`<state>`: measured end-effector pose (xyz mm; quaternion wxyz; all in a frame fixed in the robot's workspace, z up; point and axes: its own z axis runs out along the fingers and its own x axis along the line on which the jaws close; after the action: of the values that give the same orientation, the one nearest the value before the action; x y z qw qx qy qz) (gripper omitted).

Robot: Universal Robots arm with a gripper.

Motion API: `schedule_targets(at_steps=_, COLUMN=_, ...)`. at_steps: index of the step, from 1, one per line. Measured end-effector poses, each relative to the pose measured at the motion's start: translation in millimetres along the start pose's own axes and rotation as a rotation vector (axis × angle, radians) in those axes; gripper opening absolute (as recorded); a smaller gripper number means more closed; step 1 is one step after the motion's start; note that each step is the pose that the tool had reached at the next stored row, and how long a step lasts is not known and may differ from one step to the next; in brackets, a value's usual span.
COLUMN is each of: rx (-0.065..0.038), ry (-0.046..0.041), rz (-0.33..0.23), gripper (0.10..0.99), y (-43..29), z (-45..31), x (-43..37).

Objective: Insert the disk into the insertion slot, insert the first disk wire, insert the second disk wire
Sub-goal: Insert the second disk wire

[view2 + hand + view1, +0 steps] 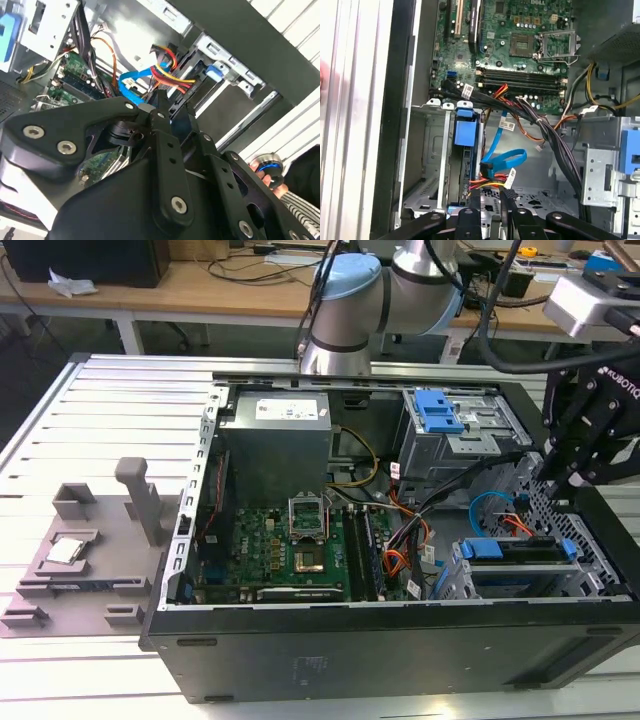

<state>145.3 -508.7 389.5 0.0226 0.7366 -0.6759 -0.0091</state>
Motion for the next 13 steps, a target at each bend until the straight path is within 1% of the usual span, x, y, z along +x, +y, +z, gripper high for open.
schedule_targets(at_steps=1, rx=0.0, ry=0.0008, rz=0.0, gripper=0.302, y=8.3, z=2.5, x=-1.1)
schedule_targets(at_steps=3, rx=0.0, ry=0.007, rz=-0.006, gripper=0.302, y=13.6, z=6.1, x=-1.6)
schedule_targets(at_steps=4, rx=-0.001, ry=0.0116, rz=-0.015, gripper=0.302, y=15.7, z=7.3, x=-1.8)
schedule_targets(at_steps=6, rx=-0.001, ry=0.0168, rz=-0.025, gripper=0.302, y=18.2, z=8.7, x=-2.1)
schedule_targets(at_steps=7, rx=-0.001, ry=0.0206, rz=-0.037, gripper=0.302, y=21.1, z=11.4, x=-2.3)
schedule_targets(at_steps=10, rx=-0.001, ry=0.0304, rz=-0.058, gripper=0.302, y=22.1, z=14.3, x=-2.5)
schedule_targets(at_steps=11, rx=-0.002, ry=0.0359, rz=-0.065, gripper=0.302, y=22.1, z=15.5, x=-2.6)
schedule_targets(at_steps=12, rx=-0.002, ry=0.0407, rz=-0.07, gripper=0.302, y=22.1, z=17.2, x=-2.6)
schedule_targets(at_steps=13, rx=-0.002, ry=0.0431, rz=-0.071, gripper=0.302, y=22.1, z=19.5, x=-2.7)
